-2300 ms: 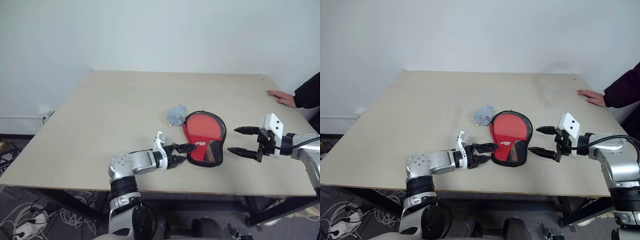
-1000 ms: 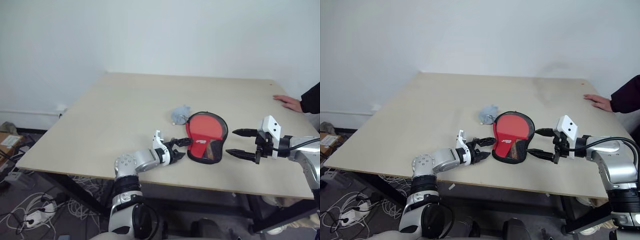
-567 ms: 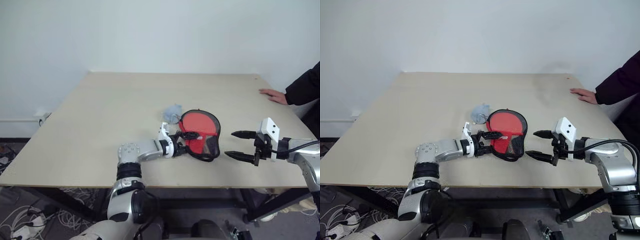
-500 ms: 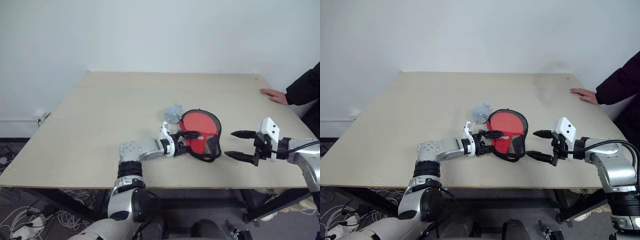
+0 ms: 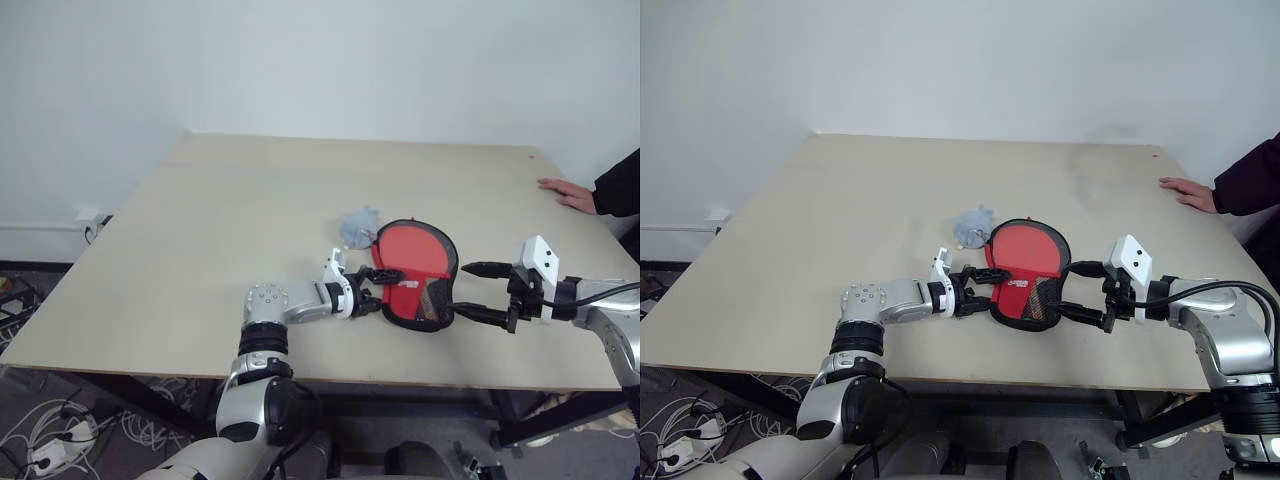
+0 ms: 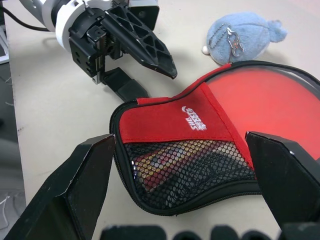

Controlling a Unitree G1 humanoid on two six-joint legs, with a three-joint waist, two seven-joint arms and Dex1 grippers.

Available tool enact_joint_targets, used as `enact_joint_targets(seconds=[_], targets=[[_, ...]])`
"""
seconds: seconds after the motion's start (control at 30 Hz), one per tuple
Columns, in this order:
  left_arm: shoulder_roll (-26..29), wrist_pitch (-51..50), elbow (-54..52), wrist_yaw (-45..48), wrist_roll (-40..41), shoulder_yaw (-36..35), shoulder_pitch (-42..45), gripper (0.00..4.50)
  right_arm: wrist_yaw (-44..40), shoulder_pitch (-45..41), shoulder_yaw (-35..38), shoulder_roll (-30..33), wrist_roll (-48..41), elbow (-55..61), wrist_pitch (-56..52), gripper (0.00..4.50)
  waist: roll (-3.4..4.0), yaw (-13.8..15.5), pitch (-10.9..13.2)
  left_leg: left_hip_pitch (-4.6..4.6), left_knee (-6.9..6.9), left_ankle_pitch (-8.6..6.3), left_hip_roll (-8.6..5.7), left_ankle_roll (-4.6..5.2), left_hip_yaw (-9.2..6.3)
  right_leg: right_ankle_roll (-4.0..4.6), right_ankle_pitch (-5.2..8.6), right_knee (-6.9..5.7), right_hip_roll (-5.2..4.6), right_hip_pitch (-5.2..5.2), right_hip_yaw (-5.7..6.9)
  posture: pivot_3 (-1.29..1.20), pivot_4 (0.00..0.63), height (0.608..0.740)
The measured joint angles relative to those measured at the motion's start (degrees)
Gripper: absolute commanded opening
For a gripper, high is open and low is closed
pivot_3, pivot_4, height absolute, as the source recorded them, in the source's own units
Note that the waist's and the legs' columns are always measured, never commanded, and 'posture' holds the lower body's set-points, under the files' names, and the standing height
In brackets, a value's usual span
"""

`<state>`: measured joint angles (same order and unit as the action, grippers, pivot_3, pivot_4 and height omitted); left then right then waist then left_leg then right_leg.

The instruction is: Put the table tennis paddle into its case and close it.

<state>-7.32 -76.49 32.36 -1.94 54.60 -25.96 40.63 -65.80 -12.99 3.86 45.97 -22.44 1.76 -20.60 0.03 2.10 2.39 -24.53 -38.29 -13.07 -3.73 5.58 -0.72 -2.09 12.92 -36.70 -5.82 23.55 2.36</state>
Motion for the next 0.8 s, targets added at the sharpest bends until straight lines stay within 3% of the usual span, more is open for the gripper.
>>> enact_joint_targets(seconds=[0.33, 0.8], targets=[[0.8, -4.2, -1.6, 3.9, -1.0, 1.2, -1.2, 4.47, 0.7, 0.0, 0.0, -0.1, -0.1, 0.2, -0.5, 4.50, 0.01, 0.1, 0.0, 0.02, -0.03, 0.00, -0.02, 0.01, 0.00, 0.00, 0.00, 0.00, -0.01, 0.01, -0.01, 0.00, 0.000, 0.721], [2.0, -0.8, 3.3, 14.6, -7.1, 5.8, 0.9, 4.47, 1.9, 0.5, 0.0, -0.6, -0.6, 1.9, -1.2, 4.50, 0.06, 1.1, -0.1, 0.02, -0.29, -0.05, -0.07, 0.08, 0.01, -0.10, -0.09, 0.01, -0.06, -0.08, 0.00, 0.00, 0.000, 0.721]])
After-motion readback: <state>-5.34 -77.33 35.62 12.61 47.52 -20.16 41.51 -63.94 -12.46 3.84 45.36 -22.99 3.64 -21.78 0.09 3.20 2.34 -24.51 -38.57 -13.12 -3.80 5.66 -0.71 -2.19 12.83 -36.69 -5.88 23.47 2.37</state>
